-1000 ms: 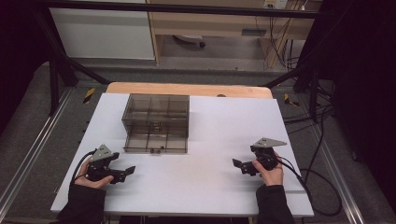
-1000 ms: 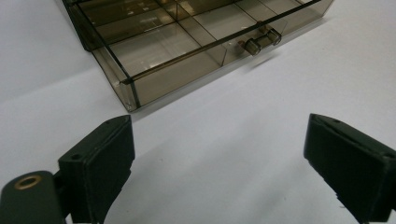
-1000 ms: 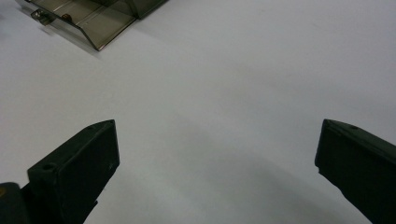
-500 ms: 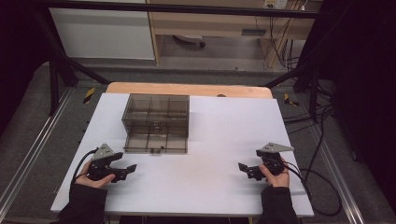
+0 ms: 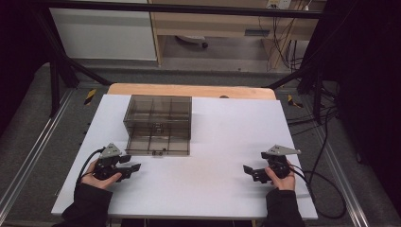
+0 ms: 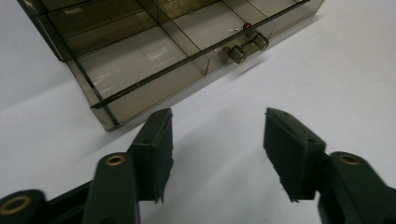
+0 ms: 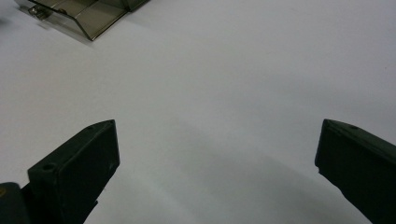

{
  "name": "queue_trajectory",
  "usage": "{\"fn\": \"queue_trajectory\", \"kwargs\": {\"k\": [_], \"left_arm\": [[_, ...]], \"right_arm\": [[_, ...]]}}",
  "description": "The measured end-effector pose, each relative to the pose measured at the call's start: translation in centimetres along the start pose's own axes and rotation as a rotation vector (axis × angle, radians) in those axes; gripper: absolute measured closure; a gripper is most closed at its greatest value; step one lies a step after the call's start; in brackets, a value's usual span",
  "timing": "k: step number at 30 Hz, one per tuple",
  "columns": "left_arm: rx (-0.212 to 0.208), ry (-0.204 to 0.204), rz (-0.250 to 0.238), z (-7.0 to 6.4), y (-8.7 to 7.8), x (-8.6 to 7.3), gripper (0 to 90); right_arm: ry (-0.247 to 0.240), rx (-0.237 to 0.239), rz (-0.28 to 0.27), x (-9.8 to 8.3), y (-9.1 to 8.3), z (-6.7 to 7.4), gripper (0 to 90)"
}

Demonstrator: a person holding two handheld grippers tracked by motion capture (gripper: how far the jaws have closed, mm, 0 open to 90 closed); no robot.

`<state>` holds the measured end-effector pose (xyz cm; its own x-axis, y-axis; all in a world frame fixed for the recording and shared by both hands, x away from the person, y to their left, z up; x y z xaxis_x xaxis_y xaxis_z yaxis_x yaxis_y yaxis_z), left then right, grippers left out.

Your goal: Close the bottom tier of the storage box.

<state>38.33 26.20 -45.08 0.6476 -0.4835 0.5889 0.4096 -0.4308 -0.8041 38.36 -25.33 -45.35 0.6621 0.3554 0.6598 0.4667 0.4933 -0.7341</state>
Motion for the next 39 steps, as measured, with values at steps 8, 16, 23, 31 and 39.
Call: {"fn": "queue_trajectory", "kwargs": {"k": [8,16,23,31,39], "left_arm": [[0.025,0.009,0.021,0.1,0.2,0.6,59.7],[0.024,0.015,0.015,0.2,0.5,1.3,69.8],[0.022,0.014,0.035,0.1,1.1,1.9,78.4],[0.015,0.027,0.051,-0.5,1.8,2.7,86.8],[0.003,0.032,0.059,-1.0,2.4,3.6,89.5]], "right_arm": [[-0.002,0.002,-0.002,0.0,-0.1,0.1,0.4],[-0.002,0.001,0.001,-0.1,-0.2,0.2,0.4],[-0.005,-0.002,0.001,-0.1,-0.2,0.2,0.4],[-0.003,0.001,0.001,-0.2,-0.2,0.2,0.4],[-0.005,-0.005,-0.001,-0.2,-0.2,0.2,0.4]]}}
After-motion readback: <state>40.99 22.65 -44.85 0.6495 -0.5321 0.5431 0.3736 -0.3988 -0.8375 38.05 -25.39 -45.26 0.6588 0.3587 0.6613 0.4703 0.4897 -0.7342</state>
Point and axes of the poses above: each handheld gripper's, and its own axes: y roughly forward along the jaws, x roughly out of its top, z roughly to its left, the point moved 2 cm from there along y, roughly forward along the jaws, and after that the axes turned 12 degrees about z, right-handed, at the moved point
